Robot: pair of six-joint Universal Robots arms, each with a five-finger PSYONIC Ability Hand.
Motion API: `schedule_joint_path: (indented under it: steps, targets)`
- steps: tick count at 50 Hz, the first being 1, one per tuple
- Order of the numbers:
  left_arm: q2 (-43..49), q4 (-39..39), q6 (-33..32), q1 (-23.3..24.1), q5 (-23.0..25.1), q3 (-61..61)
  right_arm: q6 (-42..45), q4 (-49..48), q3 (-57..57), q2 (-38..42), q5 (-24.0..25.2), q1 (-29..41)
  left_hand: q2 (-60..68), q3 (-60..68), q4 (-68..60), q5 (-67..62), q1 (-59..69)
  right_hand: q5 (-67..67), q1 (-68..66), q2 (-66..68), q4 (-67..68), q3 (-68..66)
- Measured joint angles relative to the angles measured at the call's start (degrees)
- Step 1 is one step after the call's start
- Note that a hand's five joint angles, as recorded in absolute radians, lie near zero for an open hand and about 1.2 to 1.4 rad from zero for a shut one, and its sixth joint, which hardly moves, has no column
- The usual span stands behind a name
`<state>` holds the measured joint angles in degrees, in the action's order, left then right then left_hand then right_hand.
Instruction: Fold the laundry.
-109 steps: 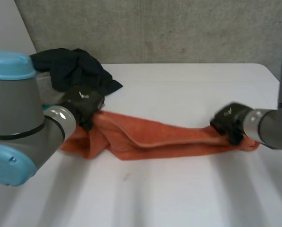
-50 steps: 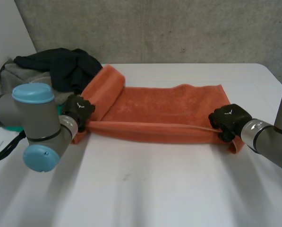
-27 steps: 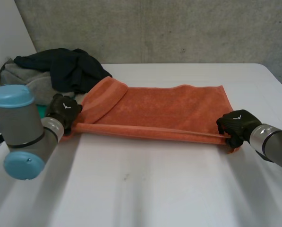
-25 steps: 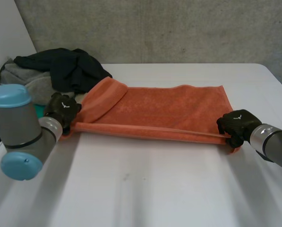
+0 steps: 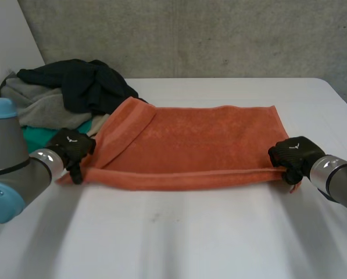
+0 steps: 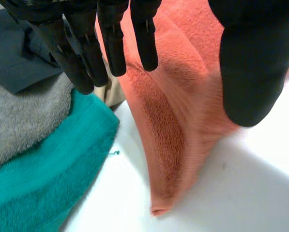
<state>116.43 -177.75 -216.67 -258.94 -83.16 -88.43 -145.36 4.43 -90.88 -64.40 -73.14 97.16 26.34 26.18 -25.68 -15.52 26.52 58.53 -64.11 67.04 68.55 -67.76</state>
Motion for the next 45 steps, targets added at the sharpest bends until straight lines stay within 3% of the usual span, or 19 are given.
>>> schedule_joint_path:
  steps: [15,33,37,43,45]
  targets:
    - [-2.40,2.39,1.32,-4.76,6.29,-2.00,0.30,-0.82,-0.77,-0.13,-0.90,0.55,-1.70,-1.73,0.75,0.50,-1.96,0.00,0.00,0.00,0.00,0.00]
    - [1.60,2.67,-0.09,-4.28,6.74,-2.56,0.26,-0.91,-1.26,-0.42,-0.97,0.04,22.39,22.39,-23.13,-23.08,22.18,0.00,0.00,0.00,0.00,0.00]
    - [3.54,3.03,-0.99,-3.64,5.85,-1.18,0.45,-0.38,-1.47,-0.93,-1.08,0.00,39.47,39.25,-39.98,-39.82,39.11,0.00,0.00,0.00,0.00,0.00]
    - [3.65,6.72,-3.08,-2.32,3.91,-1.42,3.80,4.69,-1.75,-3.91,-0.39,-1.25,41.92,41.62,-42.69,-41.14,39.11,0.00,0.00,0.00,0.00,0.00]
    - [1.85,9.58,-5.45,-1.75,2.72,-3.30,9.31,10.55,-2.00,-6.21,0.76,-3.13,41.92,41.62,-42.70,-41.14,39.11,0.00,0.00,0.00,0.00,0.00]
